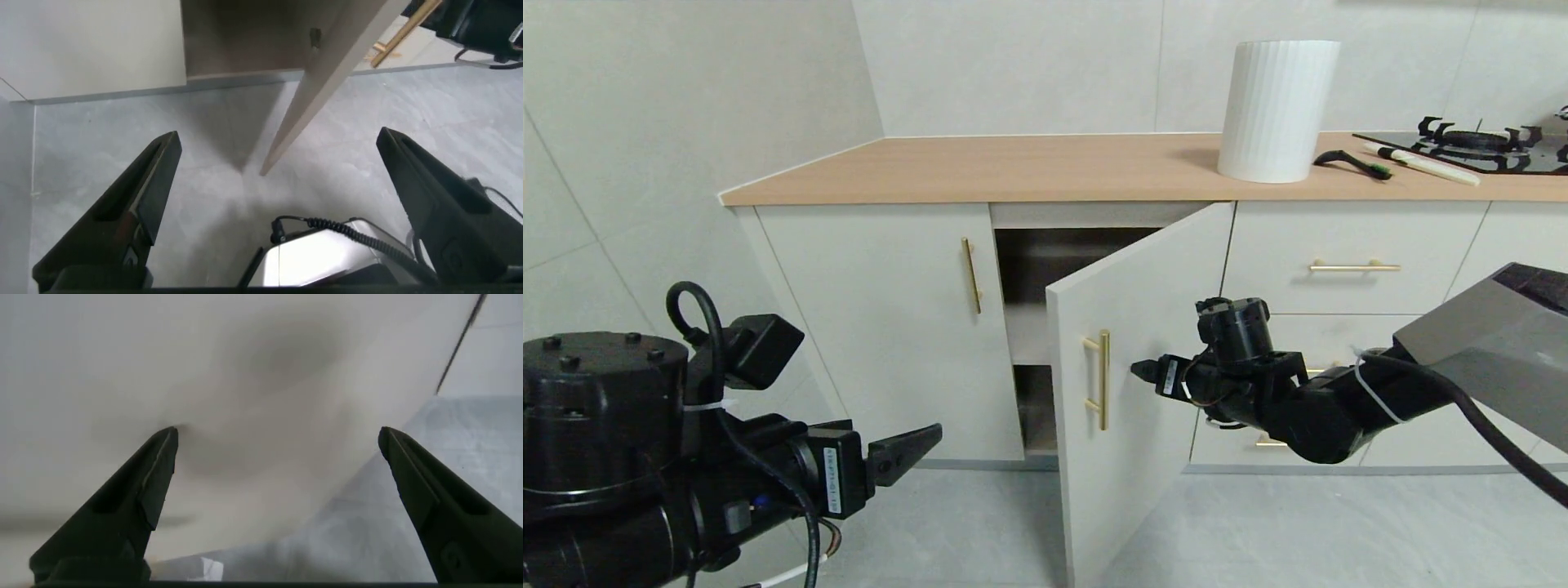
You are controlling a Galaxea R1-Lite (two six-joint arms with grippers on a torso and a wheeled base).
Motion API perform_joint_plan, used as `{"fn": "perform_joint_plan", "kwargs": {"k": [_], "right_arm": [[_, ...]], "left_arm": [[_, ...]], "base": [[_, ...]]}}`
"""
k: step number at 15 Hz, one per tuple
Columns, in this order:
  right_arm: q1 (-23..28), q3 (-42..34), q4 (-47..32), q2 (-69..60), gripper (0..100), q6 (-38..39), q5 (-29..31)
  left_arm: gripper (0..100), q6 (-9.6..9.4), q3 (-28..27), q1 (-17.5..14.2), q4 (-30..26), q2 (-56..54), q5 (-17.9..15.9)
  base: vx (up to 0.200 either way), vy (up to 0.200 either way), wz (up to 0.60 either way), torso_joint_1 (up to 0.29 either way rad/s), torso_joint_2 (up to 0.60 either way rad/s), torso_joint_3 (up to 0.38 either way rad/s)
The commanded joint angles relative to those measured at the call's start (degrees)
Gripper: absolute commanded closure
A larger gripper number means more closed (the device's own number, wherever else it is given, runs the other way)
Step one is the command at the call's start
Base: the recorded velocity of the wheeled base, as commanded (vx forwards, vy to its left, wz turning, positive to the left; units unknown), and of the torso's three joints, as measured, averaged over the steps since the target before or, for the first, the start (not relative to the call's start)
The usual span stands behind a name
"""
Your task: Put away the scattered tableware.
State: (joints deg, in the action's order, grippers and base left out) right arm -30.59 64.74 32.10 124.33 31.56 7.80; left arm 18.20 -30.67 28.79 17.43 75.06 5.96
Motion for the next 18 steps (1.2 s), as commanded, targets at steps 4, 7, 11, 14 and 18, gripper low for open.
{"fn": "perform_joint_plan", "kwargs": {"k": [4,7,11,14,18], "right_arm": [[-1.67,3.11,-0.02,0.38,0,5.18,0.11],[-2.37,7.59,-0.11,2.58,0,10.71,1.43],[-2.37,15.41,-0.19,9.17,0,14.23,8.02],[-1.93,17.61,-0.46,10.49,0,16.08,8.99],[-0.70,20.86,-0.72,12.87,0,16.87,11.36]], "left_arm": [[0,0.34,-0.27,0.03,0.23,0.09,0.02],[0,0.43,-0.35,0.03,0.23,0.00,0.02],[0,0.43,-0.27,0.03,0.23,0.00,0.02],[0,0.43,-0.27,0.03,0.23,0.00,0.02],[0,0.43,-0.18,0.03,0.32,0.09,0.02]], "base": [[0.150,0.000,0.00,0.003,0.00,0.002],[0.000,0.000,0.00,0.000,0.00,0.000],[0.000,0.000,0.00,0.000,0.00,0.000],[0.000,0.000,0.00,0.000,0.00,0.000],[0.000,0.000,0.00,0.000,0.00,0.000]]}}
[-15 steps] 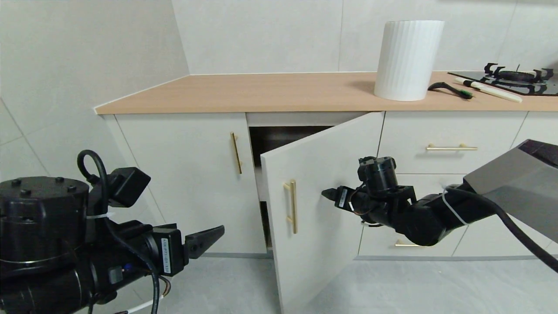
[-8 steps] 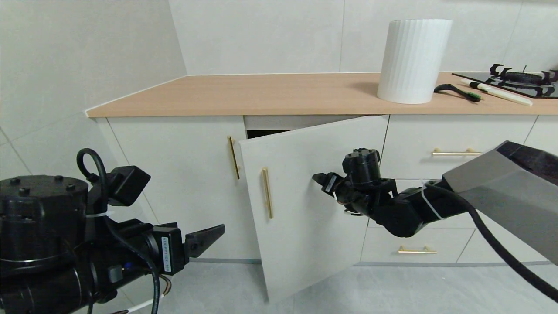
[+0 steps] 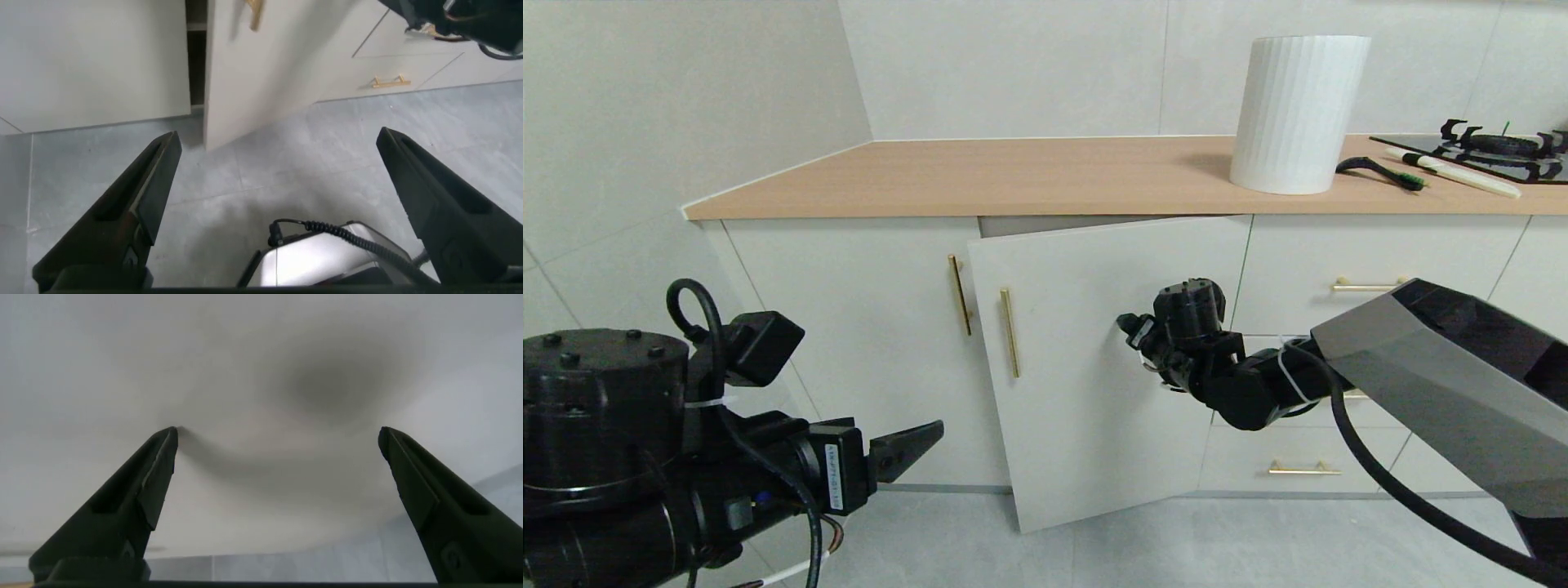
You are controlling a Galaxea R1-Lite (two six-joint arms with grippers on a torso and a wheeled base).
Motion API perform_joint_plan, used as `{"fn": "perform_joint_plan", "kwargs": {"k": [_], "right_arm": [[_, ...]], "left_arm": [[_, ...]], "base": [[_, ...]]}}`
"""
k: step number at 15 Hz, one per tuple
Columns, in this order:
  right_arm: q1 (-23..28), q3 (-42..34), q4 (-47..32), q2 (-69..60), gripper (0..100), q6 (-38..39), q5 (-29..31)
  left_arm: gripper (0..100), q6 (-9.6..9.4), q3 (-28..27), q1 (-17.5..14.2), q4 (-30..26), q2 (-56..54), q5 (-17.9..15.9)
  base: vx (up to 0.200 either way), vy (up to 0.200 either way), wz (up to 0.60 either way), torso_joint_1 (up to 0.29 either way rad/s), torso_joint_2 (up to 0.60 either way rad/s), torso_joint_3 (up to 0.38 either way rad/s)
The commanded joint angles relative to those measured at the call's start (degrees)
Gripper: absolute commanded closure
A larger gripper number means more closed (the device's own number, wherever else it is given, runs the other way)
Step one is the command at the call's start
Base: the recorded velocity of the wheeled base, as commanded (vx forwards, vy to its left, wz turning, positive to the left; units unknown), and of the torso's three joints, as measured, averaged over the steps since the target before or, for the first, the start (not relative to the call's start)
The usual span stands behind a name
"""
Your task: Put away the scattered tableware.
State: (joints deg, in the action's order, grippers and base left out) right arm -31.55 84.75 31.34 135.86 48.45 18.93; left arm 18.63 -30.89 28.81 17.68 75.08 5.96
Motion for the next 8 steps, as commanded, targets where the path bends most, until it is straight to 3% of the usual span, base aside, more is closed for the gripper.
{"fn": "perform_joint_plan", "kwargs": {"k": [1,8], "right_arm": [[0.61,1.74,0.03,2.04,0,-0.11,1.37],[2.28,7.18,-0.84,5.73,0,-0.11,5.50]], "left_arm": [[0,0.01,0.04,0.02,-0.01,0.06,0.02],[0,0.01,0.04,0.02,-0.01,0.06,-0.07]], "base": [[0.000,0.000,0.00,0.000,0.00,0.000],[0.000,0.000,0.00,0.000,0.00,0.000]]}}
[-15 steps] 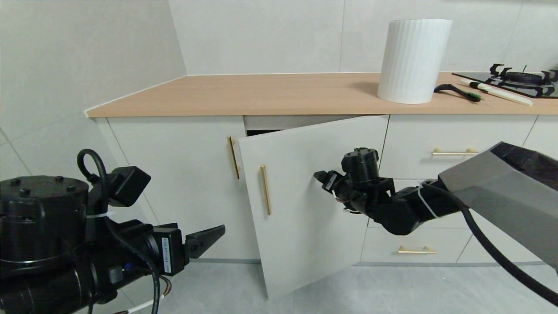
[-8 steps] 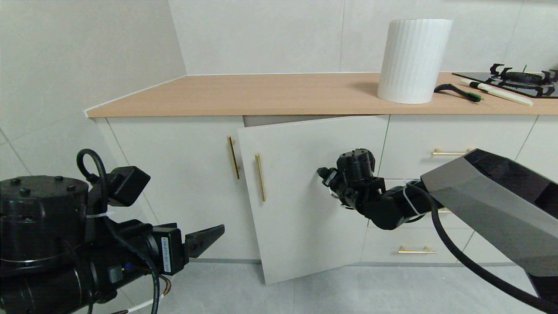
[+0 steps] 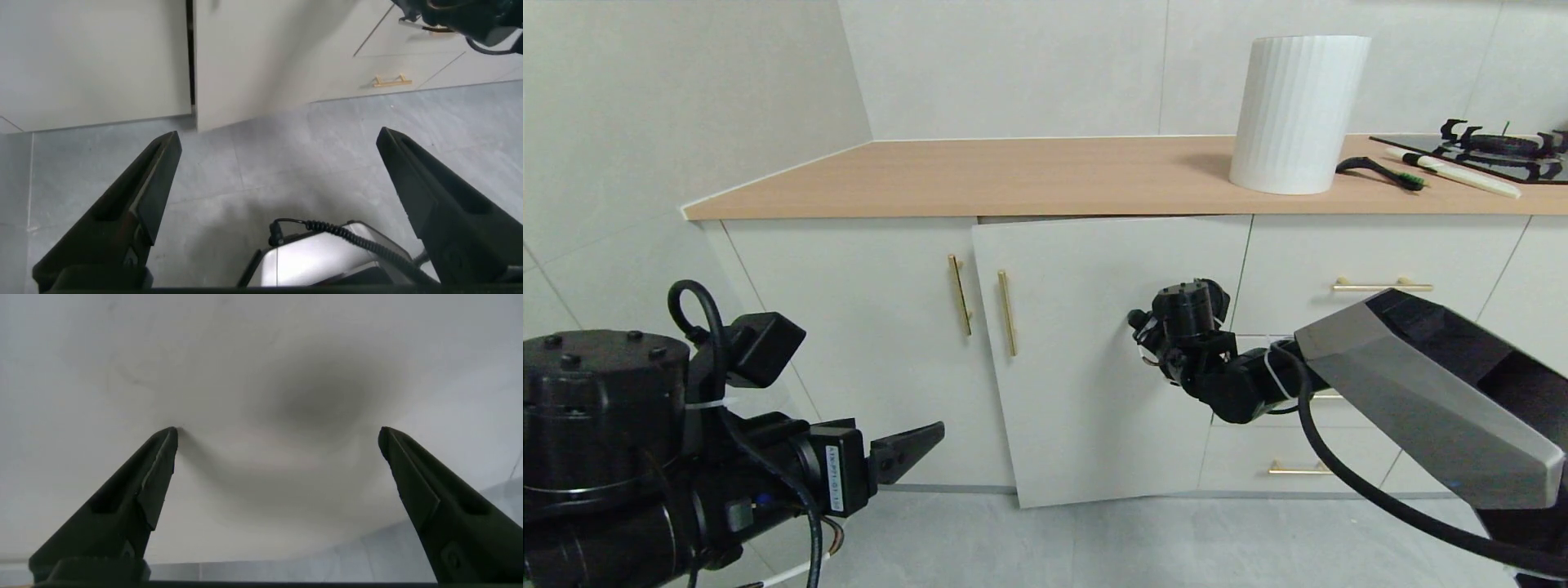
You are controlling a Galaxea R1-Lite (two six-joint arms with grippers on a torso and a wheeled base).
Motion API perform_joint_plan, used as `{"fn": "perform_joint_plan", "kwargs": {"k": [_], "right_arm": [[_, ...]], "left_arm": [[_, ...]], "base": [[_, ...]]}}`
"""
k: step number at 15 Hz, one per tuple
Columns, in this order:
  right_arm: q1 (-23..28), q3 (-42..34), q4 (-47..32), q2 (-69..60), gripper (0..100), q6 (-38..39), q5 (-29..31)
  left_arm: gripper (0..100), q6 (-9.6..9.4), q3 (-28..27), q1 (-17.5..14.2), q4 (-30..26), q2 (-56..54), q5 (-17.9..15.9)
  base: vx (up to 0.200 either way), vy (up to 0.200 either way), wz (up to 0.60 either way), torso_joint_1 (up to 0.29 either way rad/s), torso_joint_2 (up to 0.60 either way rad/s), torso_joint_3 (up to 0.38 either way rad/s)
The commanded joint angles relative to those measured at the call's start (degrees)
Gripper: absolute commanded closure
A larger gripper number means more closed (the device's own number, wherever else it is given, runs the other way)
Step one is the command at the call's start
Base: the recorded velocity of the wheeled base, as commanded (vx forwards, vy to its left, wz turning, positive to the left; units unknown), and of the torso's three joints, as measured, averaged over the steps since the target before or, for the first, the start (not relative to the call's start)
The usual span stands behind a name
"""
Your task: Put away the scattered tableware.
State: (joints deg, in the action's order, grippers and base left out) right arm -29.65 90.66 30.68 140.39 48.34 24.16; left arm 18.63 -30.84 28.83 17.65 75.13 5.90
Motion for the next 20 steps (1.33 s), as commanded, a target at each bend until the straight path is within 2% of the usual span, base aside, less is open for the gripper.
{"fn": "perform_joint_plan", "kwargs": {"k": [1,4,10,12,13,14,15,16,18,20], "right_arm": [[0.64,2.94,-1.86,2.35,0,0.00,1.33],[1.70,7.34,-3.70,4.72,0,0.00,4.40],[1.70,6.55,-3.70,3.67,0,0.00,4.40],[0.73,2.24,-3.44,0.33,0,0.09,2.91],[-0.94,-4.70,-2.56,-5.04,0,0.80,-2.45],[-1.47,-7.69,-2.03,-7.23,0,0.97,-4.39],[-2.61,-15.51,1.75,-12.59,0,0.44,-9.84],[-2.87,-20.26,4.82,-15.49,0,-0.44,-12.74],[-2.78,-28.26,11.86,-19.89,0,-6.85,-17.83],[-3.40,-33.36,16.78,-23.58,0,-12.21,-17.66]], "left_arm": [[0,0.01,-0.01,0.00,0.01,0.02,-0.01],[0,0.01,-0.01,0.00,0.01,0.02,-0.01],[0,0.01,0.08,0.00,0.01,0.02,-0.01],[0,0.01,0.08,0.00,0.01,0.02,-0.01],[0,0.01,0.08,0.00,0.01,0.02,-0.01],[0,0.01,0.08,0.00,0.01,0.02,-0.01],[0,0.01,0.08,0.00,0.10,0.02,-0.01],[0,0.01,0.08,0.00,0.01,0.02,-0.01],[0,0.01,0.08,0.00,0.01,-0.16,0.08],[0,-0.08,-0.18,0.00,0.10,-1.13,0.16]], "base": [[0.000,0.000,0.00,0.000,0.00,0.000],[0.000,0.000,0.00,0.000,0.00,0.000],[0.000,0.000,0.00,0.000,0.00,0.000],[0.000,0.000,0.00,0.000,0.00,0.000],[0.000,0.000,0.00,0.000,0.00,0.000],[0.000,0.000,0.00,0.000,0.00,0.000],[0.000,0.000,0.00,0.000,0.00,0.000],[0.000,0.000,0.00,0.000,0.00,0.000],[0.000,0.000,0.00,0.000,0.00,0.000],[0.000,0.000,0.00,0.000,0.00,0.000]]}}
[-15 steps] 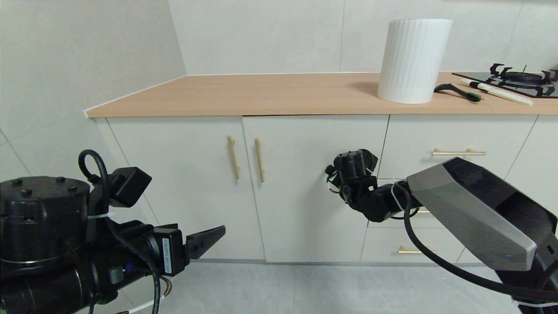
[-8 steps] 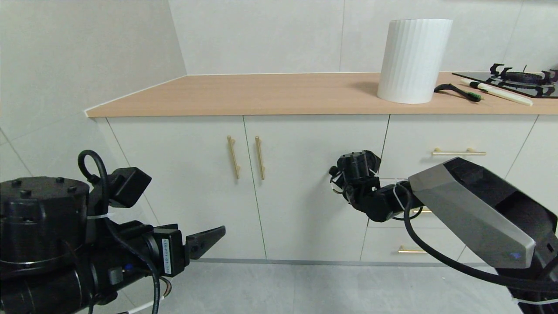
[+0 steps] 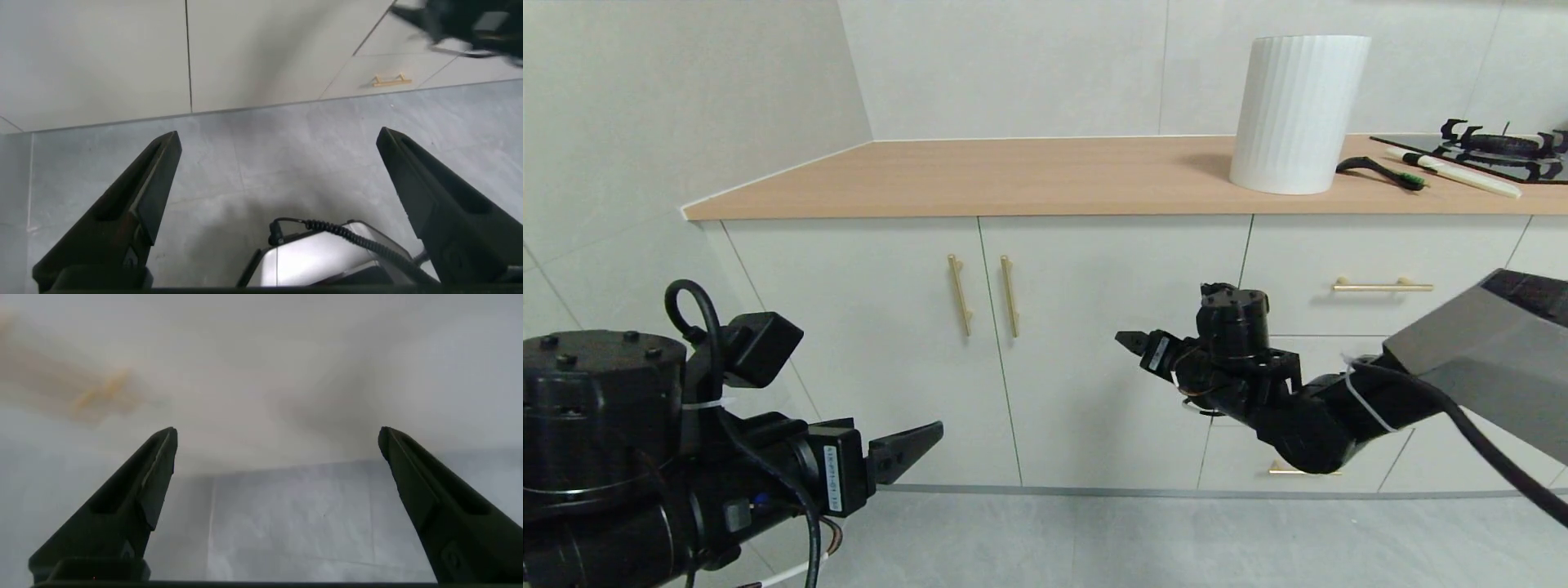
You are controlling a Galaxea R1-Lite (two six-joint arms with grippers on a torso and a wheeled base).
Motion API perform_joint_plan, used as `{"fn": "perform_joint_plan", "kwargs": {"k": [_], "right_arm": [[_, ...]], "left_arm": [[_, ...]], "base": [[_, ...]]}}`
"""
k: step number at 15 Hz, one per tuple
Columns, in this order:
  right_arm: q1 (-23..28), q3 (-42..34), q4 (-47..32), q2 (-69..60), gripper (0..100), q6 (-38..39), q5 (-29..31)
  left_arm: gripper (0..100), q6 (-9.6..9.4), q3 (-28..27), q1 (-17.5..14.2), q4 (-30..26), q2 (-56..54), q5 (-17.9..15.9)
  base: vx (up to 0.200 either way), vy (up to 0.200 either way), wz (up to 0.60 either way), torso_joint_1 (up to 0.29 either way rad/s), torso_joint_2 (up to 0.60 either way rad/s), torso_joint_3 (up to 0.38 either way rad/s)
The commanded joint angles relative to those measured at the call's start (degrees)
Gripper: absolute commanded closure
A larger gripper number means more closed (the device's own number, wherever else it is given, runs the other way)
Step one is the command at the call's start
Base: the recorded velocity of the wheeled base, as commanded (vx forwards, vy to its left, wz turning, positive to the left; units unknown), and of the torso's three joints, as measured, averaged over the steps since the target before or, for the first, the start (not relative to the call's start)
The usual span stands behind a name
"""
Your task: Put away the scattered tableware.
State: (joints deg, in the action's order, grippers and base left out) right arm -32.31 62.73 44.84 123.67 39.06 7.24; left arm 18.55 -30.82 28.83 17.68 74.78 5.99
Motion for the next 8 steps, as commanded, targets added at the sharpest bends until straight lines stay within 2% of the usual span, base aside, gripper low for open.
{"fn": "perform_joint_plan", "kwargs": {"k": [1,3,6,8], "right_arm": [[-1.01,-8.33,3.77,-9.68,0,-4.78,0.14],[-1.44,-15.45,4.56,-18.56,0,-7.51,1.72],[-0.30,-27.93,4.47,-36.05,0,-9.97,2.34],[1.10,-37.33,4.21,-48.70,0,-15.42,2.69]], "left_arm": [[0,-0.01,-0.30,0.00,0.08,-2.18,-0.01],[0,-0.10,0.50,-0.27,-0.01,-5.61,0.61],[0,-0.98,4.89,-3.61,-0.27,-15.19,0.96],[0,-1.68,8.67,-4.92,-0.54,-24.06,0.96]], "base": [[0.000,0.000,0.00,0.000,0.00,0.000],[0.000,0.000,0.00,0.000,0.00,0.000],[0.000,0.000,0.00,0.000,0.00,0.000],[0.000,0.000,0.00,0.000,0.00,0.000]]}}
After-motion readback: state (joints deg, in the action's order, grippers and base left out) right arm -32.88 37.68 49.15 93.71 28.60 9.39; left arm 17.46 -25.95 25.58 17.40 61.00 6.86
